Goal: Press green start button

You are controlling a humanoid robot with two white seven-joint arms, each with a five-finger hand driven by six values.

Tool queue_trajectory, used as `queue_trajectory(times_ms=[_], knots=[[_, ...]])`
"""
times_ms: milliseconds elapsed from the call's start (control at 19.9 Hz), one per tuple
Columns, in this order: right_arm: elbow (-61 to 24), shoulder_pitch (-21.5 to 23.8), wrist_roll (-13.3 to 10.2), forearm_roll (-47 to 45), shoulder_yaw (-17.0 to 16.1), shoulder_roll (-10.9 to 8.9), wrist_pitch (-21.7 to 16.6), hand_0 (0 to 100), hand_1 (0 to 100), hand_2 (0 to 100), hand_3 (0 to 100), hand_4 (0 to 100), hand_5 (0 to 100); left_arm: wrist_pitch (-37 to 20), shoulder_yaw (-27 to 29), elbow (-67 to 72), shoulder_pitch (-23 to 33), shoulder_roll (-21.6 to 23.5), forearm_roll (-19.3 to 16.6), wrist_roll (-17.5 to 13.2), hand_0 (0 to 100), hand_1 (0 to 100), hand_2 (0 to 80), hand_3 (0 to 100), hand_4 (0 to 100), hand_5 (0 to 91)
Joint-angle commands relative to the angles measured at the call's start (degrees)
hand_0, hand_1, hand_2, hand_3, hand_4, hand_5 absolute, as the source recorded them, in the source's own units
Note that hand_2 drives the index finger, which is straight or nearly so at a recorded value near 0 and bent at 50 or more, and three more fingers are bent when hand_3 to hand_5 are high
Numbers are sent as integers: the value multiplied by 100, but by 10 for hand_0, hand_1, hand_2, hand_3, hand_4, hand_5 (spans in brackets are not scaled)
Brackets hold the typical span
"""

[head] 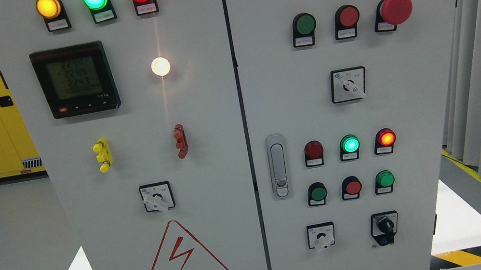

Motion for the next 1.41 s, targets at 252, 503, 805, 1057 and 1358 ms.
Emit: queue_trajectory(times_ms=[252, 503, 805, 1057, 1358], knots=[[-3175, 798, 53, 1686, -9, 66, -178, 161, 386, 0, 0, 0, 0, 17, 0, -158, 35, -21, 9, 3, 120, 556, 0, 0, 0, 0], [-4759, 1299, -60, 2519, 70, 188, -1486, 193, 415, 0, 60, 0, 0, 26, 9, -158, 35, -100, 0, 3, 120, 556, 0, 0, 0, 0], [-6990, 1897, -325, 3514, 88, 180, -1962, 209, 465, 0, 192, 138, 0, 17, 9, -158, 35, -364, 0, 3, 120, 556, 0, 0, 0, 0], [-8529, 2117, -342, 4076, 0, 162, -2208, 203, 519, 0, 321, 309, 112, 17, 9, -158, 35, -452, 0, 3, 120, 556, 0, 0, 0, 0], [-9875, 1960, -290, 4560, -281, 110, -2288, 205, 564, 0, 424, 406, 197, 17, 0, -158, 35, -584, 0, 3, 120, 556, 0, 0, 0, 0]])
